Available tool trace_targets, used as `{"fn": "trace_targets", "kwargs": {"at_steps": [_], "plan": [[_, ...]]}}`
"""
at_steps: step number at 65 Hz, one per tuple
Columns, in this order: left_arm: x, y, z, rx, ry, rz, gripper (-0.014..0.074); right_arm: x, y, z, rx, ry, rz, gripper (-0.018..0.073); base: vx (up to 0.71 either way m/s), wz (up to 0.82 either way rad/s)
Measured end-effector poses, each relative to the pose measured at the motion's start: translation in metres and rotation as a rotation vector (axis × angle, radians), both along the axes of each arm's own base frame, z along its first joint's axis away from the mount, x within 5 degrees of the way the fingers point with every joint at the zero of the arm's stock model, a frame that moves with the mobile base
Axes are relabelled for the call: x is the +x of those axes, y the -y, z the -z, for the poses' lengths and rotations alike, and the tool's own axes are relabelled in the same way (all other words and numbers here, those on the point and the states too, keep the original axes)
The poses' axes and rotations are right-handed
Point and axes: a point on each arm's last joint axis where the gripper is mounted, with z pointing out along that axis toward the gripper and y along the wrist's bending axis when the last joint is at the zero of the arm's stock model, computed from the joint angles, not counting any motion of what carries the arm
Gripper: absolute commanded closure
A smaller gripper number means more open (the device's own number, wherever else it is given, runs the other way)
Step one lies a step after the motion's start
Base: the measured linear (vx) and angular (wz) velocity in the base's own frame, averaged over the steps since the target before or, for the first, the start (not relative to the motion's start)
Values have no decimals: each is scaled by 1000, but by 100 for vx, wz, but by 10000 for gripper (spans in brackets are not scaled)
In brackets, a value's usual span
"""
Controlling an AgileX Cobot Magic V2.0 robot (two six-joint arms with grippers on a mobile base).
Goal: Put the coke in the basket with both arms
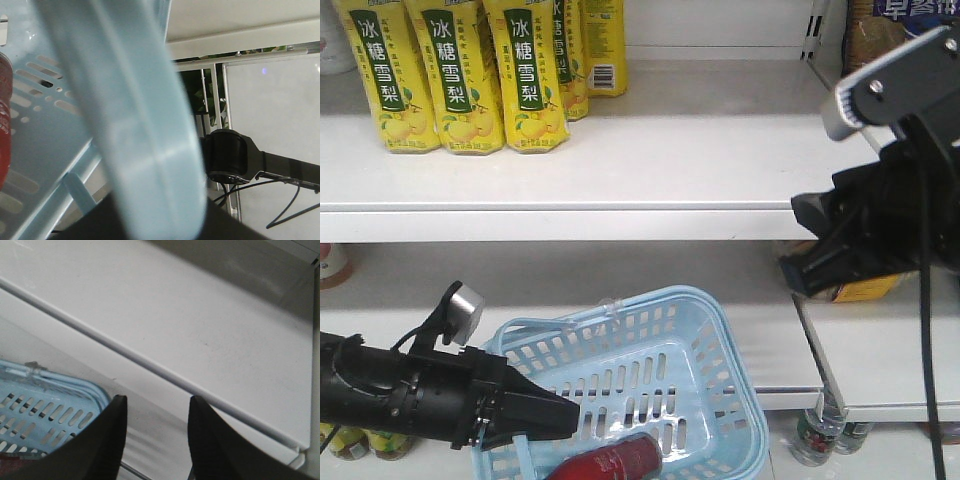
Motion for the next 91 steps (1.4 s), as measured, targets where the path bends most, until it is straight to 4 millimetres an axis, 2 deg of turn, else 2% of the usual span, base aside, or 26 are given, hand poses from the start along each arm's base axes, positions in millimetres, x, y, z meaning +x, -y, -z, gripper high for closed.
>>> {"fn": "trace_targets", "kwargs": {"at_steps": [9,33,56,65,77,87,91], "plan": [[0,0,0,0,0,0,603,-23,13,18,35,0,-38,261,0,0],[0,0,0,0,0,0,603,-85,56,47,136,98,-84,261,0,0],[0,0,0,-1,0,-1,603,-131,92,89,233,234,-87,267,0,0],[0,0,0,-1,0,-1,603,-139,99,106,239,273,-86,270,0,0],[0,0,0,-1,0,-1,603,-134,95,140,186,211,-88,270,0,0],[0,0,0,-2,0,-2,603,-133,93,142,196,230,-105,275,0,0],[0,0,0,-2,0,-2,603,-133,92,141,205,242,-111,314,0,0]]}}
